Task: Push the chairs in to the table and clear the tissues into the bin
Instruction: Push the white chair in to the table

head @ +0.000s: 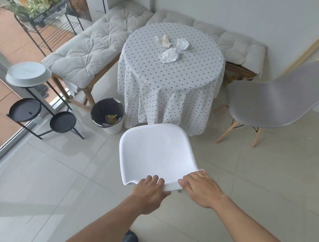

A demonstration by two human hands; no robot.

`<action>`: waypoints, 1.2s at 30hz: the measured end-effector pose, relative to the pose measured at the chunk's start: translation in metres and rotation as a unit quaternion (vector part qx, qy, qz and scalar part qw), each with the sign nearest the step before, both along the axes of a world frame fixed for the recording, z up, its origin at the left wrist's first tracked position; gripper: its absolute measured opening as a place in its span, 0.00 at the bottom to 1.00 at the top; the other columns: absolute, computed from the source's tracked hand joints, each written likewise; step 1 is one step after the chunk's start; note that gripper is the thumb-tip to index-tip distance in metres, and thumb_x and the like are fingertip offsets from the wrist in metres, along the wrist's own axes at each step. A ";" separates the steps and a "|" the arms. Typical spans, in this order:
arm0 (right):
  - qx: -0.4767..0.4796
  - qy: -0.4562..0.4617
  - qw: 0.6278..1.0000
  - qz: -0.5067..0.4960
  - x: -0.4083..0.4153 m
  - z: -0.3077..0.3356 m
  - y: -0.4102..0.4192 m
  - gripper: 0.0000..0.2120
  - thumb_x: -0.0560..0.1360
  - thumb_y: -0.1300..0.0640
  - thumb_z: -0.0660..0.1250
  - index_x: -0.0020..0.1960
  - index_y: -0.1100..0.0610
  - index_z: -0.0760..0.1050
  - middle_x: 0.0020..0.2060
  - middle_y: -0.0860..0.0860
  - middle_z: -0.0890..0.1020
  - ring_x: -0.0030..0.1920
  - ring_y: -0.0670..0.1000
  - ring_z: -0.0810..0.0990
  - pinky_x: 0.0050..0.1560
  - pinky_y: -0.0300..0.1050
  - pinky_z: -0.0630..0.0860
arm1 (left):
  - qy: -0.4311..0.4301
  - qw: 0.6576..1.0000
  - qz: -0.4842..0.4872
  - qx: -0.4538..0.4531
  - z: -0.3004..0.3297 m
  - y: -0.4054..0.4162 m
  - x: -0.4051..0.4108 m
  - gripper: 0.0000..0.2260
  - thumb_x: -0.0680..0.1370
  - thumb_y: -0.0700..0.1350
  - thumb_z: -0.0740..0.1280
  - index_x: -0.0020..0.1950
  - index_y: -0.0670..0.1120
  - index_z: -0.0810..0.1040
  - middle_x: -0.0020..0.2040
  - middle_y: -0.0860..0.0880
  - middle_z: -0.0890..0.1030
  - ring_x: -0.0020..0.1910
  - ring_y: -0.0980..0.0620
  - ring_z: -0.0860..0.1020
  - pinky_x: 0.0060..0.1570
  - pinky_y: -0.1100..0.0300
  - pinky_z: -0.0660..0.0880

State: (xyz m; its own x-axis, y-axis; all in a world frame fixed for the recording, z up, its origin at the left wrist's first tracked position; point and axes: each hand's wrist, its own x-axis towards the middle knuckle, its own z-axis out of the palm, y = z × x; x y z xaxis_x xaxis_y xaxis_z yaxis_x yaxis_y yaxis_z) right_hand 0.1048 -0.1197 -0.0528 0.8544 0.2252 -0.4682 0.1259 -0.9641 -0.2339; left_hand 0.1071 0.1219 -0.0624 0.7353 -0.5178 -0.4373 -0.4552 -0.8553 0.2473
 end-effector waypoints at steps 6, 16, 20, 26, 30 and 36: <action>0.008 -0.004 1.000 0.000 0.035 0.001 0.043 0.27 0.84 0.33 0.45 0.65 0.49 0.73 0.63 0.46 0.79 0.68 0.52 0.71 0.76 0.48 0.59 | -0.011 0.999 -0.036 0.009 0.007 0.050 0.060 0.22 0.86 0.61 0.52 0.62 0.43 0.71 0.58 0.44 0.76 0.57 0.41 0.75 0.57 0.48 0.73; -0.007 -0.049 0.999 0.004 0.099 -0.011 0.090 0.34 0.80 0.30 0.41 0.69 0.51 0.71 0.63 0.49 0.78 0.64 0.55 0.73 0.71 0.50 0.66 | -0.038 0.995 -0.085 0.024 0.008 0.098 0.149 0.22 0.86 0.61 0.53 0.60 0.43 0.71 0.56 0.44 0.76 0.54 0.40 0.76 0.56 0.48 0.72; -0.005 -0.078 0.997 -0.020 0.123 -0.013 0.103 0.32 0.82 0.31 0.44 0.66 0.52 0.72 0.60 0.50 0.79 0.62 0.56 0.74 0.68 0.52 0.68 | -0.031 0.994 -0.099 0.045 0.014 0.105 0.184 0.22 0.86 0.60 0.52 0.60 0.42 0.71 0.57 0.43 0.77 0.55 0.40 0.76 0.58 0.48 0.72; -0.024 -0.118 0.992 -0.028 0.161 -0.013 0.121 0.32 0.82 0.32 0.43 0.61 0.54 0.74 0.55 0.51 0.80 0.57 0.57 0.77 0.64 0.52 0.70 | -0.019 0.991 -0.093 0.090 0.024 0.113 0.232 0.23 0.87 0.61 0.52 0.63 0.42 0.72 0.61 0.43 0.77 0.60 0.40 0.76 0.63 0.48 0.72; -0.039 -0.130 0.990 -0.038 0.185 -0.012 0.132 0.29 0.84 0.34 0.45 0.57 0.56 0.74 0.52 0.53 0.80 0.54 0.59 0.77 0.61 0.53 0.70 | -0.019 0.989 -0.092 0.112 0.030 0.114 0.261 0.23 0.87 0.60 0.52 0.65 0.42 0.71 0.64 0.42 0.77 0.63 0.39 0.74 0.65 0.47 0.70; -0.054 -0.132 0.988 -0.060 0.220 -0.010 0.140 0.29 0.85 0.35 0.45 0.58 0.56 0.73 0.53 0.54 0.80 0.55 0.60 0.77 0.63 0.53 0.69 | -0.018 0.986 -0.104 0.128 0.031 0.113 0.306 0.23 0.87 0.59 0.52 0.66 0.42 0.71 0.66 0.41 0.76 0.65 0.39 0.74 0.67 0.47 0.69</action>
